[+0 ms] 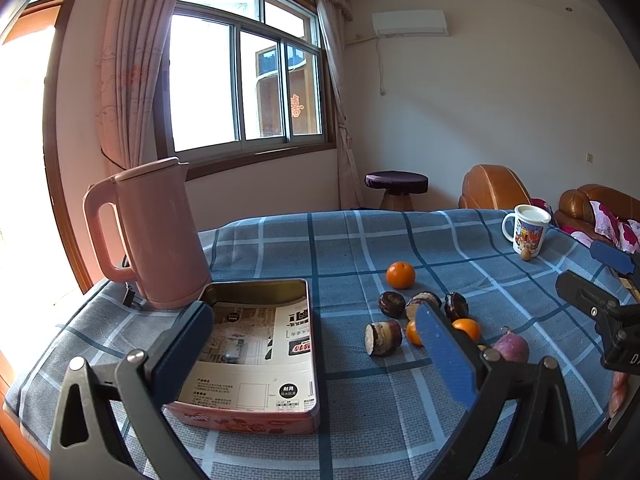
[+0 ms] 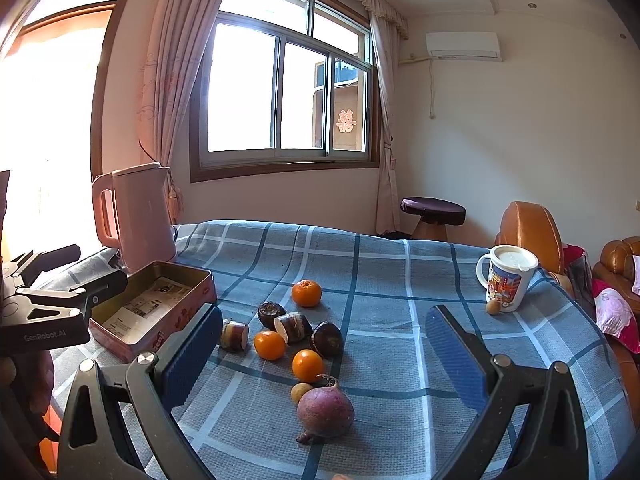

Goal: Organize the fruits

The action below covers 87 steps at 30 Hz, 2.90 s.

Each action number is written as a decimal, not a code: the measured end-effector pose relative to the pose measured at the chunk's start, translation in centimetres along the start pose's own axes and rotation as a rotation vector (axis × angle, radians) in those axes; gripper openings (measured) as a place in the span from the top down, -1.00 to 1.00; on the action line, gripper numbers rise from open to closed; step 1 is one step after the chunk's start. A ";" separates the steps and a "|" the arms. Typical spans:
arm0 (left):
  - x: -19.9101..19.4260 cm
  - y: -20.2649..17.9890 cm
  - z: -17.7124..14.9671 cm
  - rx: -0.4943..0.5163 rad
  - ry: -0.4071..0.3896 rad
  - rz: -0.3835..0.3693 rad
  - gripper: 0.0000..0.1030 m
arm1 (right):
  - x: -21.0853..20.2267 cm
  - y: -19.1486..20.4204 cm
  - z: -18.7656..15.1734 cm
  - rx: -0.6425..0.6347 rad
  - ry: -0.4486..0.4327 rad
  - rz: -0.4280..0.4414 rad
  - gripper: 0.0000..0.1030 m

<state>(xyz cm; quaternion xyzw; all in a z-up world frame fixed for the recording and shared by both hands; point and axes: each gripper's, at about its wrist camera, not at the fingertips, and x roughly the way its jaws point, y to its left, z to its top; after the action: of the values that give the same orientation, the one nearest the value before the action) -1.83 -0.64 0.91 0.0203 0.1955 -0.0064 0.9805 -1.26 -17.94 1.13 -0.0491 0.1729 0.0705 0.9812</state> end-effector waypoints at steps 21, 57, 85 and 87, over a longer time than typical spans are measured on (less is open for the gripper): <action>0.0 -0.2 -0.1 0.004 0.004 0.000 -1.00 | 0.3 0.1 -0.6 0.002 0.014 0.010 -0.98; 7.0 -3.7 -4.5 0.036 0.207 -0.085 -0.99 | 7.8 -3.4 -7.1 0.112 0.321 0.053 -0.64; 11.9 -15.0 -5.1 0.145 0.450 -0.381 0.00 | 5.8 -7.5 -7.1 0.128 0.295 0.026 -0.05; 12.3 -15.3 -5.3 0.137 0.476 -0.395 0.18 | 5.8 -7.6 -7.2 0.129 0.295 0.027 -0.05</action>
<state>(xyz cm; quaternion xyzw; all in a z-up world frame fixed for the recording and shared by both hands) 7.24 -15.80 -9.25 0.0490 0.4188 -0.2050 0.8833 2.90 -25.60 -7.08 0.0063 0.3199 0.0644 0.9452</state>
